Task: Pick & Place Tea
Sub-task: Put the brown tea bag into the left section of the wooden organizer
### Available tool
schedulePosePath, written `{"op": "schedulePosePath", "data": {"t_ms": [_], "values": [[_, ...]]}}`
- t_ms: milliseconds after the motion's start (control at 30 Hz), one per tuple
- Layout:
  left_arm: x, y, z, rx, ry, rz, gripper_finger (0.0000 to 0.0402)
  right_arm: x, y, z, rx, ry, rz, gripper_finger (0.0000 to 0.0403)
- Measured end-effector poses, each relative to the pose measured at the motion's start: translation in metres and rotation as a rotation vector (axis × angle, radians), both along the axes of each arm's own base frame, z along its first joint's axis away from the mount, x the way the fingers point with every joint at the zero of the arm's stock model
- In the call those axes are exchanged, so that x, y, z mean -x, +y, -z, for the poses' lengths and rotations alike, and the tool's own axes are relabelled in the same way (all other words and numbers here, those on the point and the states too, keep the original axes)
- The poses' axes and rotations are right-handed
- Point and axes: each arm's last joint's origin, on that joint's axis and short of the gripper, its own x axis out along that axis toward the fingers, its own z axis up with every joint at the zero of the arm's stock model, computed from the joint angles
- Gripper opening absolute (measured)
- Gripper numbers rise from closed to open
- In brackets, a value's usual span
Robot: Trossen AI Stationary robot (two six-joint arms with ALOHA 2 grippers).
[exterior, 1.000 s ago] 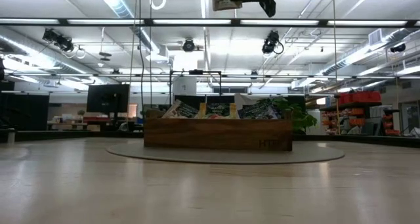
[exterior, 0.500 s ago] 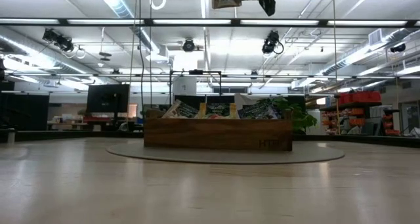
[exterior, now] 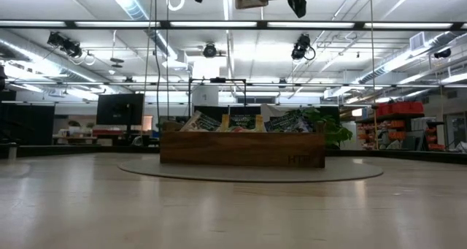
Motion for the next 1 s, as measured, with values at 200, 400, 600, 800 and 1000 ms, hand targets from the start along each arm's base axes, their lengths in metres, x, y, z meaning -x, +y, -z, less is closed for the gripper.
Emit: {"op": "schedulePosePath", "data": {"t_ms": [200, 400, 600, 800, 1000], "values": [[-0.002, 0.005, 0.001, -0.005, -0.008, 0.010, 0.0252, 0.000, 0.000, 0.000, -0.006, 0.000, 0.001, 0.0000], [-0.012, 0.002, 0.017, 0.048, 0.069, 0.119, 0.0251, 0.000, 0.000, 0.000, -0.007, 0.000, 0.001, 0.0000], [-0.015, 0.003, 0.020, 0.047, 0.074, 0.119, 0.0187, 0.000, 0.000, 0.000, -0.009, 0.000, 0.002, 0.0000], [-0.013, 0.004, 0.016, 0.035, 0.054, 0.116, 0.0083, 0.000, 0.000, 0.001, -0.015, 0.006, 0.004, 0.0000], [-0.013, 0.005, 0.016, 0.031, 0.055, 0.115, 0.0020, 0.000, 0.000, 0.001, -0.015, 0.009, 0.005, 0.0000]]}}
